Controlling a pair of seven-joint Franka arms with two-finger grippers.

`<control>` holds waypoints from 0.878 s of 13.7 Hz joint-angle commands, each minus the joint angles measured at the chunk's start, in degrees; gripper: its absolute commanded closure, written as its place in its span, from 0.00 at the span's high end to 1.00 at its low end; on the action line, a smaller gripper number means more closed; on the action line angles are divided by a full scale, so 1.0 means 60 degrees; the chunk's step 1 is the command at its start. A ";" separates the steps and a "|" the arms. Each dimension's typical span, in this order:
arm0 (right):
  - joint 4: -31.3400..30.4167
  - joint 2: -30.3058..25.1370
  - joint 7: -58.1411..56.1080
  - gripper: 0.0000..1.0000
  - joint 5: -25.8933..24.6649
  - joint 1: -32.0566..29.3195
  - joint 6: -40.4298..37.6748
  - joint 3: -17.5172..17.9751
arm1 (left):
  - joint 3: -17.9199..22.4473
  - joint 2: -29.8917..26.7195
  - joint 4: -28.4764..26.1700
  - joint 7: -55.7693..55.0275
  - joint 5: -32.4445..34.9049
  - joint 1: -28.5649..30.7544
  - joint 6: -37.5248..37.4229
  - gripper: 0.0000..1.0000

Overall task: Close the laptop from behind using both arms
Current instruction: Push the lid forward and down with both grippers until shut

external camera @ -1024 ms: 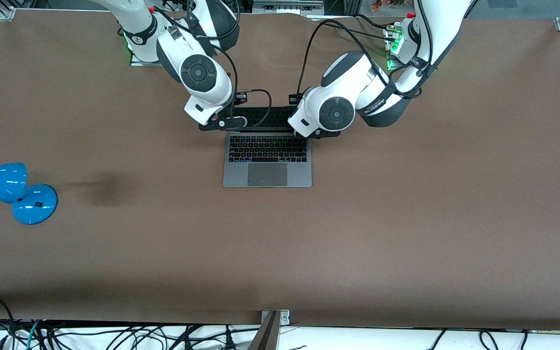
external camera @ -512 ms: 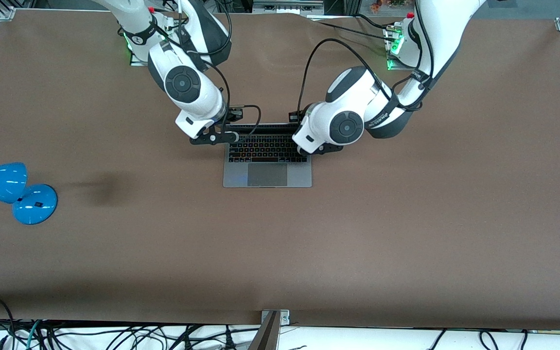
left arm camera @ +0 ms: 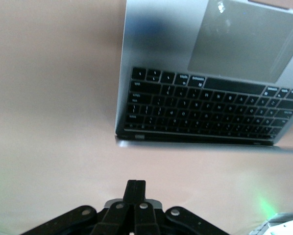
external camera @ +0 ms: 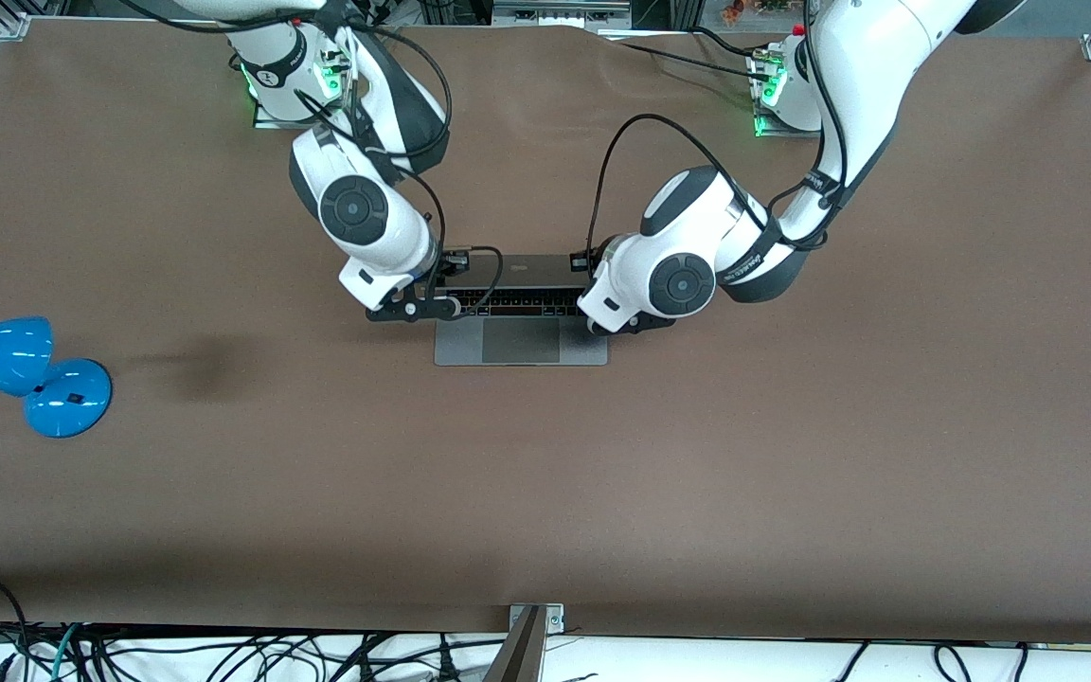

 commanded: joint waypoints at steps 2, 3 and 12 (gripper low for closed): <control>0.0718 0.0887 -0.0142 0.00 -0.0254 -0.0149 0.0321 0.0047 | 0.0101 0.0562 0.0490 -0.0032 0.0276 -0.0098 0.0264 0.00; 0.0748 0.1063 -0.0171 0.00 -0.0429 -0.0178 0.0497 0.0047 | 0.0101 0.0679 0.0519 -0.0032 0.0276 -0.0098 0.0309 0.00; 0.0763 0.1987 -0.0537 0.00 -0.0988 -0.0252 0.1683 0.0018 | 0.0233 0.2378 0.1250 -0.0206 0.1227 -0.0332 0.1627 0.00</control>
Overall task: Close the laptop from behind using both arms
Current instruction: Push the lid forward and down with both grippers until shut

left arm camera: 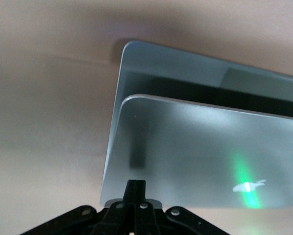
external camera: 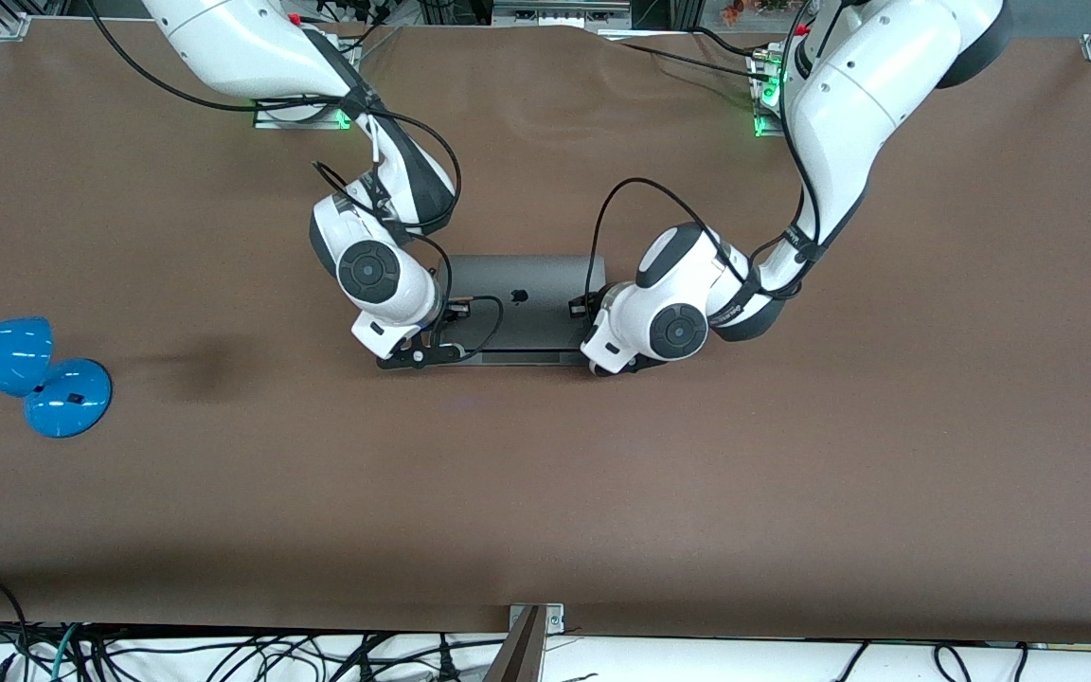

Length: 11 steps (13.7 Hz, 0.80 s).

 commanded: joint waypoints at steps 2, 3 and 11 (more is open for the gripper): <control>0.0227 0.0490 -0.0272 0.00 -0.0338 -0.0074 0.0533 0.0066 | 0.0033 0.0879 0.0981 -0.0297 0.0694 -0.0269 -0.0058 0.00; 0.0227 0.0592 -0.0331 0.00 -0.0397 -0.0074 0.0679 0.0066 | 0.0033 0.0923 0.0982 -0.0297 0.0738 -0.0269 0.0058 0.00; 0.0680 0.0857 -0.0376 0.30 -0.0383 -0.0060 0.0947 0.0080 | 0.0238 0.1187 0.0982 -0.0267 0.0753 -0.0327 0.0514 0.00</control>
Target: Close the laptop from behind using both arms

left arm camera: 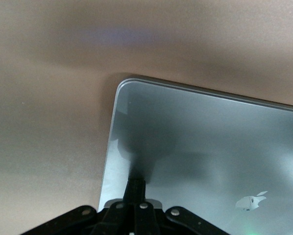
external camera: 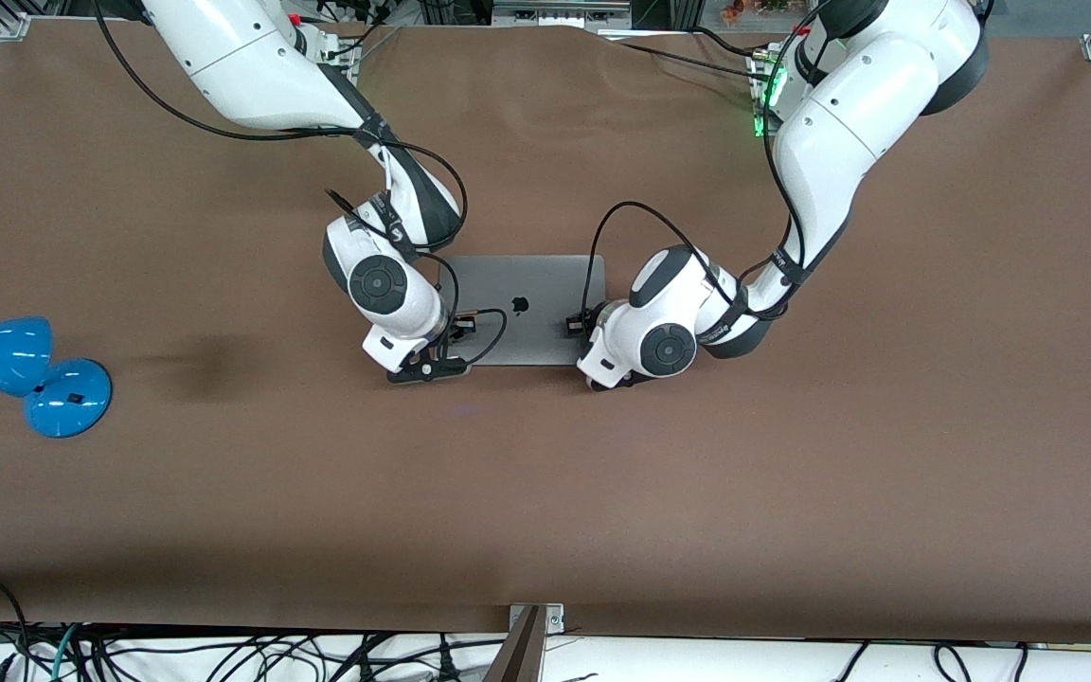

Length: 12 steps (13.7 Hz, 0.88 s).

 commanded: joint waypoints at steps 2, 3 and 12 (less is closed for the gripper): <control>0.0633 -0.0295 -0.0044 1.00 -0.0023 -0.0177 -0.0677 0.0028 | 0.0244 0.0359 0.0370 -0.0100 0.0356 -0.0167 0.0361 0.56; 0.0632 -0.0545 -0.0045 1.00 -0.0023 -0.0251 -0.1056 -0.0002 | 0.0244 0.0271 0.0370 -0.0013 0.0501 -0.0094 0.0347 1.00; 0.0793 -0.2772 -0.2488 1.00 0.0006 -0.0427 -0.4763 -0.2518 | 0.0230 -0.3386 -0.0579 0.0352 0.1366 0.0273 -0.2670 1.00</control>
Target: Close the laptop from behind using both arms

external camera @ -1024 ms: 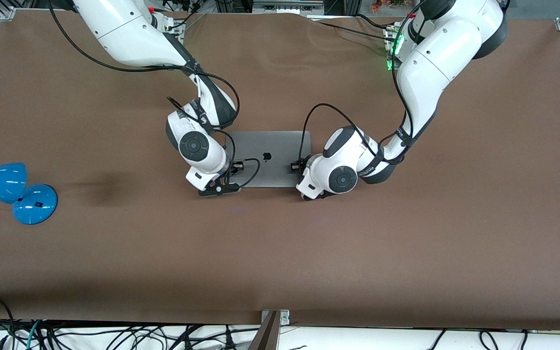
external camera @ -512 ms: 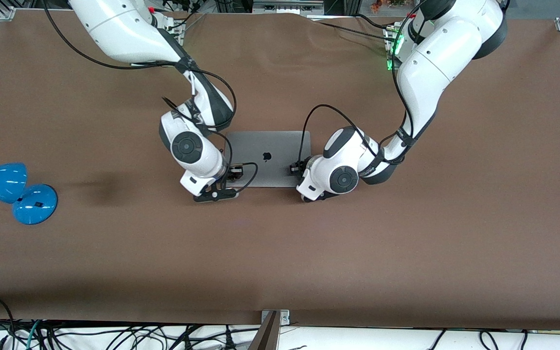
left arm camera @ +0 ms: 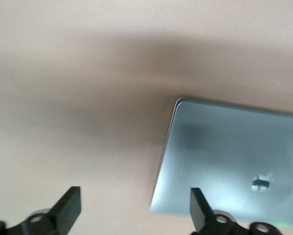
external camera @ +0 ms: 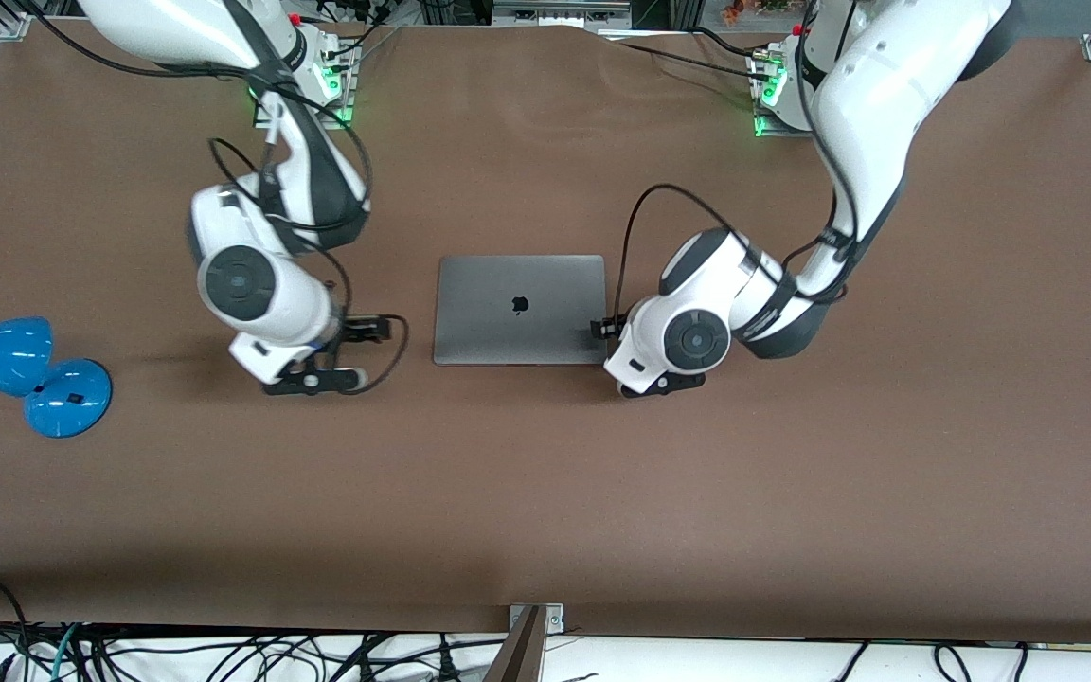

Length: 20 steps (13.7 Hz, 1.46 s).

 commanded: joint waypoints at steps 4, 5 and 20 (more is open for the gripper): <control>0.0846 -0.0781 -0.1737 1.00 0.0020 0.0005 -0.2551 -0.1490 | 0.0490 -0.3779 -0.2577 0.1572 -0.0141 0.0404 -0.0376 1.00; 0.1126 -0.0853 -0.2103 1.00 0.0064 0.0049 -0.3020 -0.1783 | 0.0928 -0.4336 -0.2885 0.1937 -0.0476 0.0389 -0.0405 1.00; 0.0269 -0.4161 -0.2458 1.00 0.0489 -0.2381 -0.3303 -0.1771 | 0.4481 -0.7213 -0.3915 0.7229 -0.0554 0.0841 -0.0464 1.00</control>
